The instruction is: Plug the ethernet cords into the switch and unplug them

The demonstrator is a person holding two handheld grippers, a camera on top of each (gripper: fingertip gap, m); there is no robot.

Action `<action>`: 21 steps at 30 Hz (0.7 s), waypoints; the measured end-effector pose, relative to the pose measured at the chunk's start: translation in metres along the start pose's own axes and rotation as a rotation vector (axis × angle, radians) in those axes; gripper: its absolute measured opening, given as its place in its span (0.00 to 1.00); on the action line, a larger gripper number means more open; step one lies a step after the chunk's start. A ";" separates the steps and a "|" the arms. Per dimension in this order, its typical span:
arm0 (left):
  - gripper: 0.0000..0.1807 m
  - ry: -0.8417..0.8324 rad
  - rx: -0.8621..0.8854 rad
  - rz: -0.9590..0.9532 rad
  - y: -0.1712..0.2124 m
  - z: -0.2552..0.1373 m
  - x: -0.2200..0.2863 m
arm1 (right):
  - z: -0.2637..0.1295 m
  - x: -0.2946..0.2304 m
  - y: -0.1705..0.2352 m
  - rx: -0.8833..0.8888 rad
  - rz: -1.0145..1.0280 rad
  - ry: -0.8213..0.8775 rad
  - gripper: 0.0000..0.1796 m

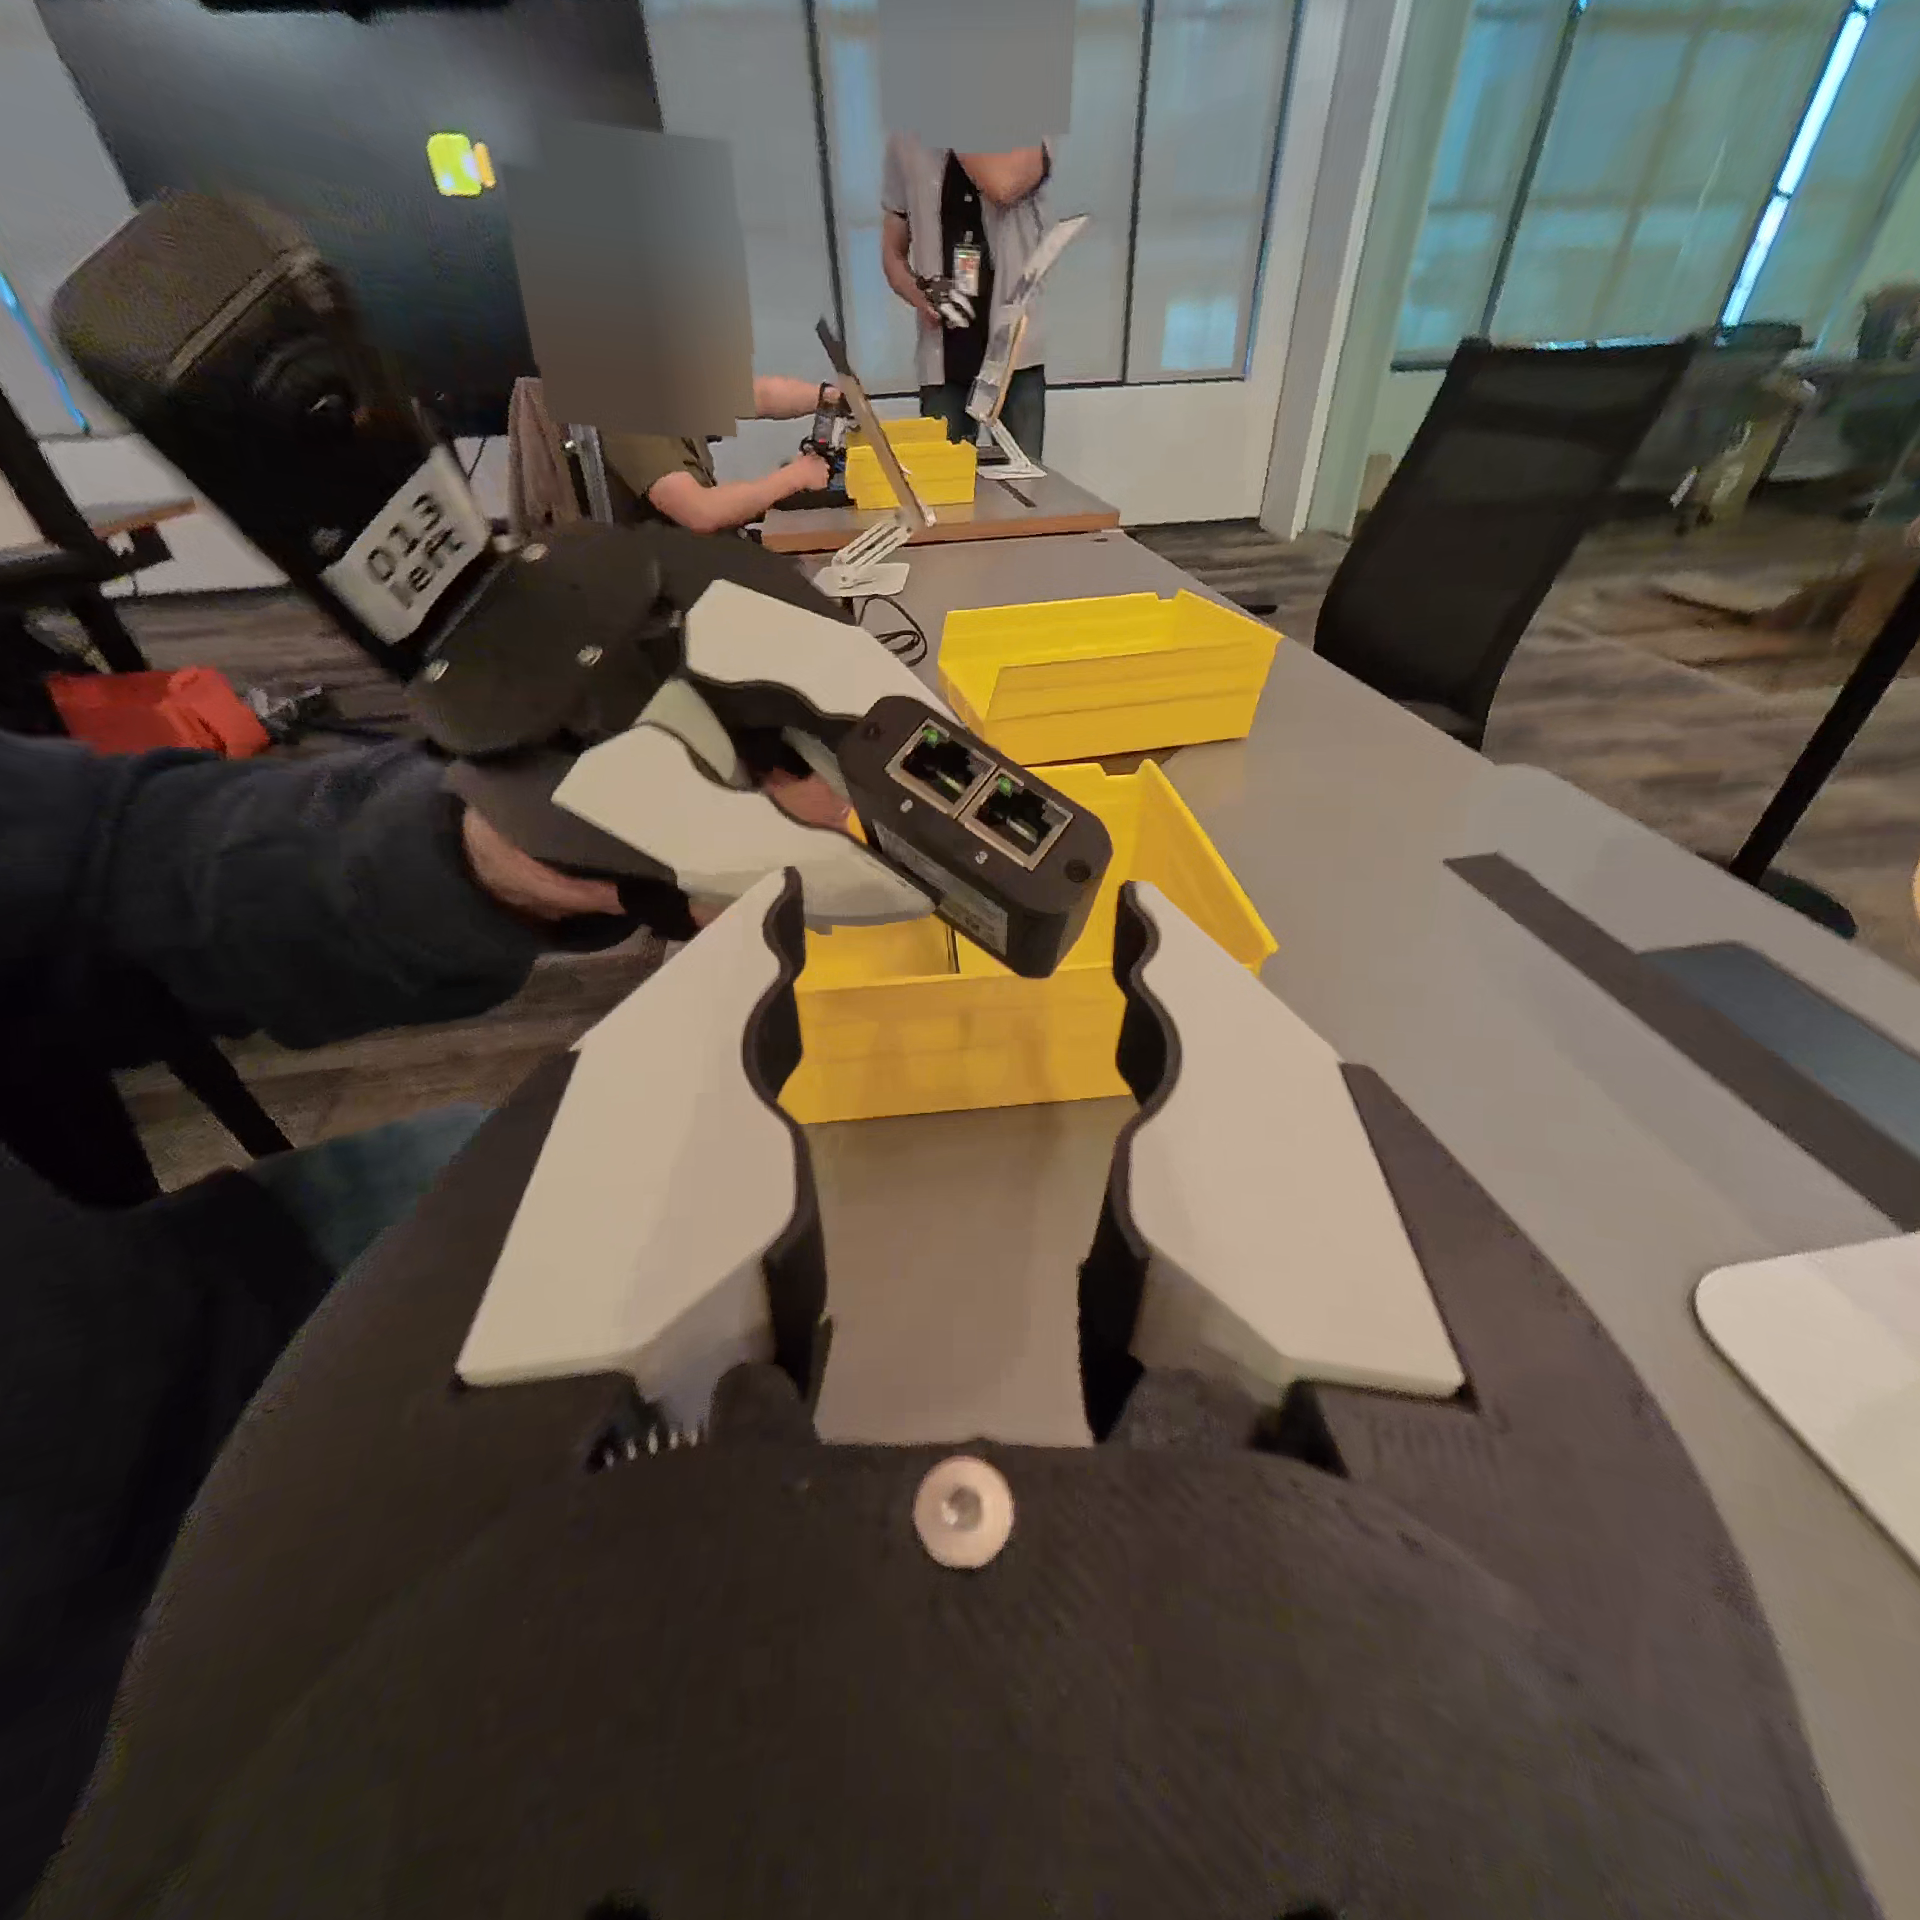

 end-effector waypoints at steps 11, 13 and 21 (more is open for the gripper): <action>0.13 -0.077 -0.103 0.213 0.004 0.009 0.013 | 0.014 0.000 0.014 -0.081 0.111 0.040 0.35; 0.13 -0.074 -0.104 0.215 0.005 0.010 0.013 | 0.014 0.000 0.015 -0.091 0.104 0.049 0.34; 0.13 0.100 0.057 0.084 -0.004 0.004 0.021 | -0.003 -0.007 0.007 -0.096 -0.136 -0.020 0.32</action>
Point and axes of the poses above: each gripper's, where its closed fingertips meet, z out along the fingers, y out of its underside, x = y × z across the jaws, the point moved 4 cm from there along -z, back along the fingers, and after that the axes turned 6 degrees about y, right-handed, at the moved point
